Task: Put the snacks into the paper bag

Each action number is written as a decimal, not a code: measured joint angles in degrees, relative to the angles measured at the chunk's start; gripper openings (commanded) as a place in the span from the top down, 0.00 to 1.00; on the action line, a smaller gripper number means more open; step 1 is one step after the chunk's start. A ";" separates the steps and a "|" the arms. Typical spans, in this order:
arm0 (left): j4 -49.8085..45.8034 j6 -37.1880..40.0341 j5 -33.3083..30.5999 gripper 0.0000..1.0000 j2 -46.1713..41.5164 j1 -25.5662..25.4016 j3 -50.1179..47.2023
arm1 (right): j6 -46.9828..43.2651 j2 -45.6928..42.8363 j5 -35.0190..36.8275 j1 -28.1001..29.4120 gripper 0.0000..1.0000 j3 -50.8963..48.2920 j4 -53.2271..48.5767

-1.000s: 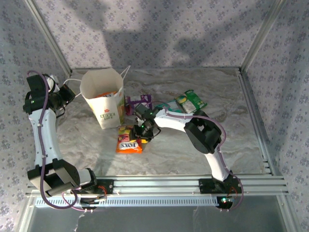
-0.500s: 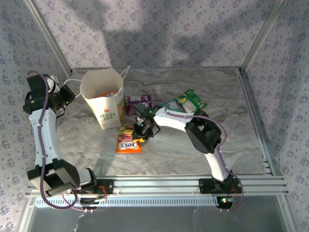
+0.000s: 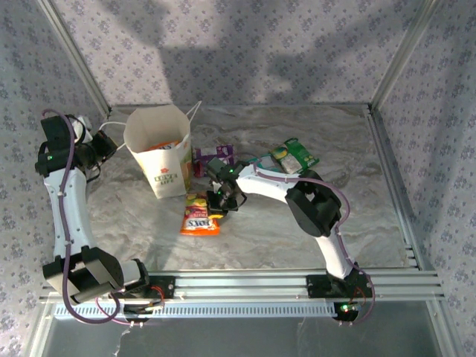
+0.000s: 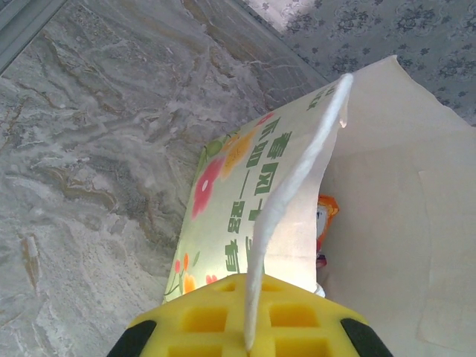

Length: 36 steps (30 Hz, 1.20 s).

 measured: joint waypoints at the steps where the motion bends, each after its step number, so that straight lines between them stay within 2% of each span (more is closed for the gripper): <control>1: 0.00 -0.09 0.15 0.93 0.00 0.00 0.00 | -0.02 -0.22 0.46 0.00 1.00 0.00 -0.28; 16: 0.22 -0.70 0.87 0.92 0.00 0.00 0.00 | -0.85 -6.36 6.95 -0.07 1.00 0.00 -3.80; 19: 0.68 -0.94 1.46 0.85 0.04 0.00 0.00 | -1.57 -7.93 8.68 -0.07 1.00 0.07 -4.39; 31: 0.92 -0.39 3.85 0.73 3.41 -0.20 1.64 | -4.72 -12.50 13.29 -0.44 1.00 2.73 -6.69; 36: 0.96 0.50 3.87 0.70 3.69 -2.34 3.52 | -5.49 -13.05 14.78 -0.61 1.00 3.02 -7.48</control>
